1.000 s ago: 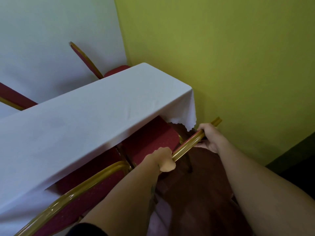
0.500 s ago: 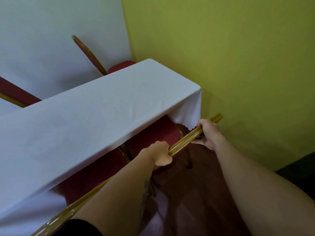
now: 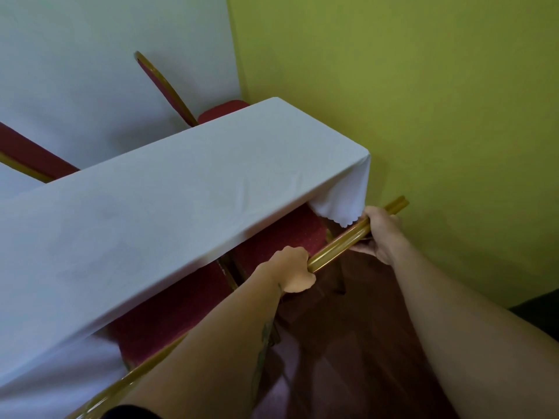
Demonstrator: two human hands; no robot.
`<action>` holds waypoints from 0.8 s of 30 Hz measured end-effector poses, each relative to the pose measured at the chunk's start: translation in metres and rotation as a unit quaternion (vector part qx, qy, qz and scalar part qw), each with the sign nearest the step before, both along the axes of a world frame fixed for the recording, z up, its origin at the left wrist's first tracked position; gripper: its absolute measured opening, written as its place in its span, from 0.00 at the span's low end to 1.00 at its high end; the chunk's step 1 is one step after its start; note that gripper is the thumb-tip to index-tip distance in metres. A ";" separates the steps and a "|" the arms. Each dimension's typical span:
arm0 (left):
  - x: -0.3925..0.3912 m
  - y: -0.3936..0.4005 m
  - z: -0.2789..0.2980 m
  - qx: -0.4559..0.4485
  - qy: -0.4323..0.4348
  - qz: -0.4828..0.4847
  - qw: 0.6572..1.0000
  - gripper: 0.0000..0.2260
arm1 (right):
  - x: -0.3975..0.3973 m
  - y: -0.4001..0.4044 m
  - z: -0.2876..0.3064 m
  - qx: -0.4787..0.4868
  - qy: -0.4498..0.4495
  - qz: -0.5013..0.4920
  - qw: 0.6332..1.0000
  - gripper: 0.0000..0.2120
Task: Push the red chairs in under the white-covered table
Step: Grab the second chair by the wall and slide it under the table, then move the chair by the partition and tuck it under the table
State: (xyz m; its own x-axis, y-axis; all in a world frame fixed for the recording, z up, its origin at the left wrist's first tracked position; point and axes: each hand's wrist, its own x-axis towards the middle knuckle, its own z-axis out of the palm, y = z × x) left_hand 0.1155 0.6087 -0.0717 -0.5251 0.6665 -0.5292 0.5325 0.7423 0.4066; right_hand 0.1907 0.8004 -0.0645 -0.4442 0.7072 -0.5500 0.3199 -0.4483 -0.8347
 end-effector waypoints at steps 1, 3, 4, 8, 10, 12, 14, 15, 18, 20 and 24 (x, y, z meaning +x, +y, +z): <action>0.002 -0.001 0.000 0.002 0.004 0.003 1.000 0.17 | 0.000 -0.002 0.001 0.009 -0.010 0.001 1.000 0.15; 0.011 -0.004 0.001 0.015 0.002 0.019 1.000 0.16 | -0.001 -0.006 0.005 0.056 -0.059 0.004 0.997 0.24; 0.016 -0.007 0.003 0.022 -0.001 0.028 0.999 0.14 | 0.000 -0.010 0.010 0.107 -0.108 0.007 0.988 0.29; 0.028 -0.033 0.021 0.026 -0.001 0.040 0.999 0.09 | 0.005 -0.028 0.029 0.402 -0.319 0.106 0.851 0.34; 0.028 -0.054 0.036 0.032 0.001 0.049 0.998 0.12 | 0.006 -0.044 0.040 0.455 -0.367 0.188 0.789 0.31; 0.028 -0.080 0.053 0.038 0.010 0.064 0.997 0.20 | 0.006 -0.066 0.053 0.454 -0.380 0.251 0.766 0.30; 0.026 -0.111 0.068 0.034 0.026 0.079 0.996 0.22 | 0.006 -0.094 0.068 0.450 -0.375 0.288 0.758 0.29; 0.024 -0.127 0.075 0.031 0.036 0.087 0.995 0.22 | 0.005 -0.108 0.075 0.454 -0.364 0.304 0.754 0.28; 0.013 -0.186 0.095 0.029 0.054 0.121 0.991 0.21 | -0.004 -0.155 0.091 0.451 -0.296 0.373 0.755 0.26; 0.005 -0.230 0.109 0.039 0.064 0.156 0.985 0.21 | -0.016 -0.192 0.099 0.447 -0.245 0.416 0.753 0.27; -0.015 -0.333 0.130 0.059 0.087 0.211 0.972 0.21 | -0.050 -0.286 0.115 0.452 -0.172 0.475 0.735 0.28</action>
State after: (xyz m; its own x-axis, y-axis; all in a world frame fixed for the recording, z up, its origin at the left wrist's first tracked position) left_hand 0.1008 0.2757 0.0584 -0.8394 0.4234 -0.3407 0.2602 0.8635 0.4321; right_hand 0.1403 0.5147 0.0508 -0.9186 0.3128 -0.2416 0.3916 0.8026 -0.4500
